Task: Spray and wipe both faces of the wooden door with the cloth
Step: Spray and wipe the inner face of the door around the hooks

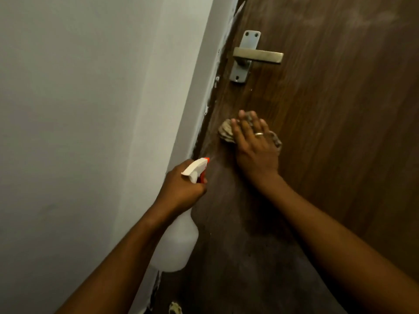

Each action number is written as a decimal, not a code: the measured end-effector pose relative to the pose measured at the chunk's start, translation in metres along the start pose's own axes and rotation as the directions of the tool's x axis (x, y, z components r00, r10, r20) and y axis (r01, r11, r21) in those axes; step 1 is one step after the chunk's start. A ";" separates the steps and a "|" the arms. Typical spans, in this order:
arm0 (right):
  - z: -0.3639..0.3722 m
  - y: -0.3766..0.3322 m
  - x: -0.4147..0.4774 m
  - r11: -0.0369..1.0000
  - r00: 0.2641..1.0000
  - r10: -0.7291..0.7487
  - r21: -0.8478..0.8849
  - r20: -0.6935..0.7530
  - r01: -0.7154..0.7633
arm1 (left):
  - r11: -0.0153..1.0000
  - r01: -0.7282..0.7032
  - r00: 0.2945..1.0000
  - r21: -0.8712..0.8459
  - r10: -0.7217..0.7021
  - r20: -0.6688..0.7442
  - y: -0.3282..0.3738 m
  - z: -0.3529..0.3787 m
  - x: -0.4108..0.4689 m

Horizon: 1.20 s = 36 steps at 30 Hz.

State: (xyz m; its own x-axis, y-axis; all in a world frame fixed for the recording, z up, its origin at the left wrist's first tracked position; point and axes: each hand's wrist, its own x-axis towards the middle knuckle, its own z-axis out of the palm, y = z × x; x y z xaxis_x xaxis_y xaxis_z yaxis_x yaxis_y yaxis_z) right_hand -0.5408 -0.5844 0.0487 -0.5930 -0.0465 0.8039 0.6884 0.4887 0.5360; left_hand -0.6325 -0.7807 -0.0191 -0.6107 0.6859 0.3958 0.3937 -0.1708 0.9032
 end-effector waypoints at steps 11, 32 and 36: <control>0.011 -0.025 -0.112 0.894 0.871 -0.448 0.110 0.203 0.434 | 0.998 0.055 0.997 -0.010 -0.054 0.059 -0.013 -0.005 -0.011; 0.016 -0.050 -0.179 0.916 0.900 -0.401 0.100 0.171 0.389 | 0.997 0.064 0.992 0.045 -0.069 0.110 -0.045 -0.015 -0.051; 0.004 -0.032 -0.130 1.000 1.000 0.008 0.024 0.026 -0.008 | 0.994 0.099 0.986 0.052 -0.105 0.130 -0.052 -0.001 -0.066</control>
State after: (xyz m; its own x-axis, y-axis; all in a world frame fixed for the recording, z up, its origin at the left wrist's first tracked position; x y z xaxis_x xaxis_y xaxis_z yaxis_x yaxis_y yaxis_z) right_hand -0.4877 -0.5904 -0.0746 -0.5983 -0.0204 0.8010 0.6831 0.5095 0.5232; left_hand -0.6133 -0.8182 -0.0922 -0.5542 0.7858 0.2744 0.3665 -0.0656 0.9281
